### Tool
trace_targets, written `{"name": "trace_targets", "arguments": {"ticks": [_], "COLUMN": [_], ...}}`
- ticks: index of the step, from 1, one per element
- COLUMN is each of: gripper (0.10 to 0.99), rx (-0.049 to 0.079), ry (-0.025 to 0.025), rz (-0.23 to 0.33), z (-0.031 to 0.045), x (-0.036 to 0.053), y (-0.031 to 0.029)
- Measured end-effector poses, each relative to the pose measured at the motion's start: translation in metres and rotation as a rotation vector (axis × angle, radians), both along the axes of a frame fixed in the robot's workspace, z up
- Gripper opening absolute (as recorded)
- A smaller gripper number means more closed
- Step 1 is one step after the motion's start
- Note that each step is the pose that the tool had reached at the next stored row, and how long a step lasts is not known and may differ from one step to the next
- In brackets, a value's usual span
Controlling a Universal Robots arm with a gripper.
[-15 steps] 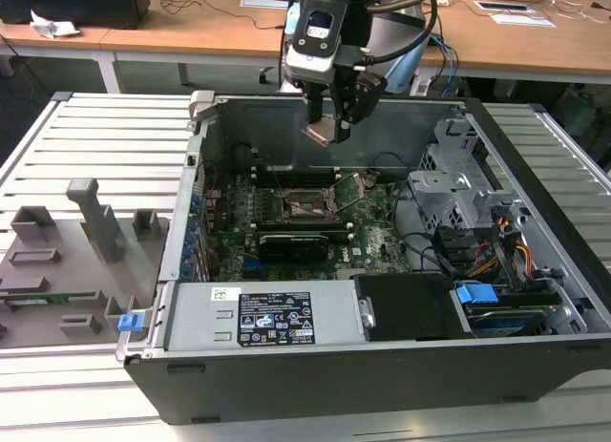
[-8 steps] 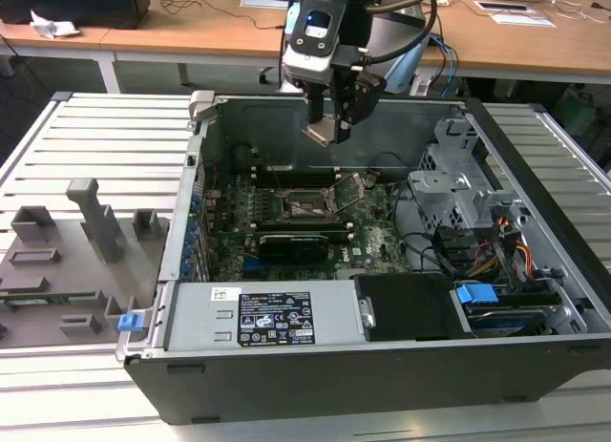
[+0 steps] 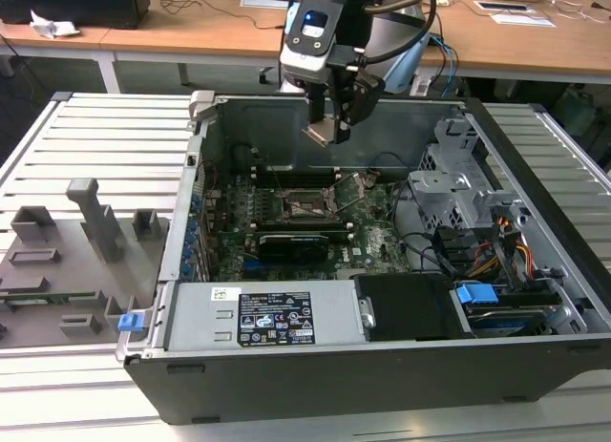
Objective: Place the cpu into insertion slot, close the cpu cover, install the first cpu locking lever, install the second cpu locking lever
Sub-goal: 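Place the cpu into insertion slot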
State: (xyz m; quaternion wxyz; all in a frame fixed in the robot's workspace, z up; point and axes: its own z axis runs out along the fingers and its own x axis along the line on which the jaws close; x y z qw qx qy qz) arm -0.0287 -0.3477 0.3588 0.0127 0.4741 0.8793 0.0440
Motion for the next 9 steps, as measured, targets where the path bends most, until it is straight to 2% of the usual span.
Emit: {"name": "trace_targets", "arguments": {"ticks": [9], "gripper": [0.525], "rx": [0.0], "ry": [0.0], "rz": [-0.036], "z": [-0.0001], "x": [0.0], "y": [0.0]}}
